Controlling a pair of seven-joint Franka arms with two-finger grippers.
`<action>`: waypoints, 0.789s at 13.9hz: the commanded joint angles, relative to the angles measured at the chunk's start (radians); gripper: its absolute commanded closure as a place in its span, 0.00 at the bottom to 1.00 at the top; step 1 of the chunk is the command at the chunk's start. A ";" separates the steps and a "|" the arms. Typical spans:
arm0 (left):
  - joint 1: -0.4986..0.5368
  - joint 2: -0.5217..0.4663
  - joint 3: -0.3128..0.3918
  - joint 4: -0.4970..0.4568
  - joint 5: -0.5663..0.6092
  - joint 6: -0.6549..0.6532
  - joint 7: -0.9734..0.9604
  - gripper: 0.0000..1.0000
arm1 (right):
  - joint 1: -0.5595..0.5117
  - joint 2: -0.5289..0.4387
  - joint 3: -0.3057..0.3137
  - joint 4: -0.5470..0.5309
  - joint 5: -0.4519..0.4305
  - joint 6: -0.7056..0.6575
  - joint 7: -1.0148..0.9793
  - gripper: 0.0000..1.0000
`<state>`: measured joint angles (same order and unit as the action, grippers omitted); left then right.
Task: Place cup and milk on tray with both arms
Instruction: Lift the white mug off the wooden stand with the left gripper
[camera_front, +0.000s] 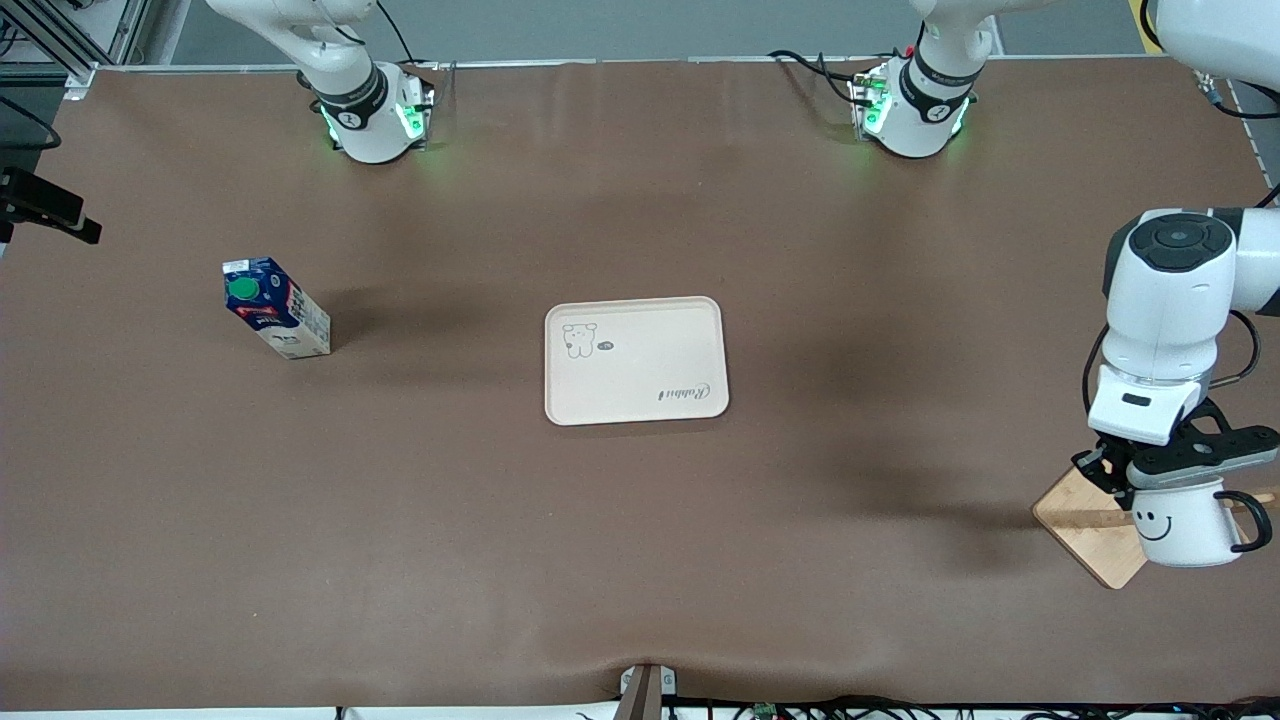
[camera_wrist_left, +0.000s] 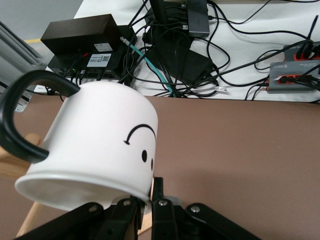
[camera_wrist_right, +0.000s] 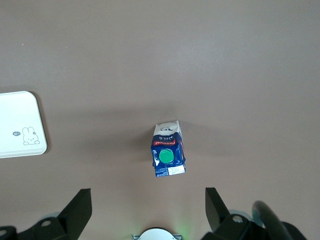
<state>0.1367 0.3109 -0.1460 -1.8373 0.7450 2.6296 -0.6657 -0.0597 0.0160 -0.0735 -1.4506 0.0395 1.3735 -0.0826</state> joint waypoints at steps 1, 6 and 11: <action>-0.003 -0.024 -0.024 0.021 0.019 -0.066 0.032 1.00 | -0.015 0.010 0.009 0.013 0.010 -0.005 0.006 0.00; -0.002 -0.032 -0.150 0.075 0.001 -0.271 0.025 1.00 | -0.015 0.013 0.009 0.013 0.010 -0.010 0.006 0.00; -0.009 -0.018 -0.265 0.127 -0.062 -0.417 0.025 1.00 | -0.014 0.013 0.011 0.015 0.011 -0.010 0.006 0.00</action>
<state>0.1290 0.2918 -0.3718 -1.7427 0.7248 2.2761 -0.6475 -0.0597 0.0243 -0.0734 -1.4507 0.0395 1.3734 -0.0826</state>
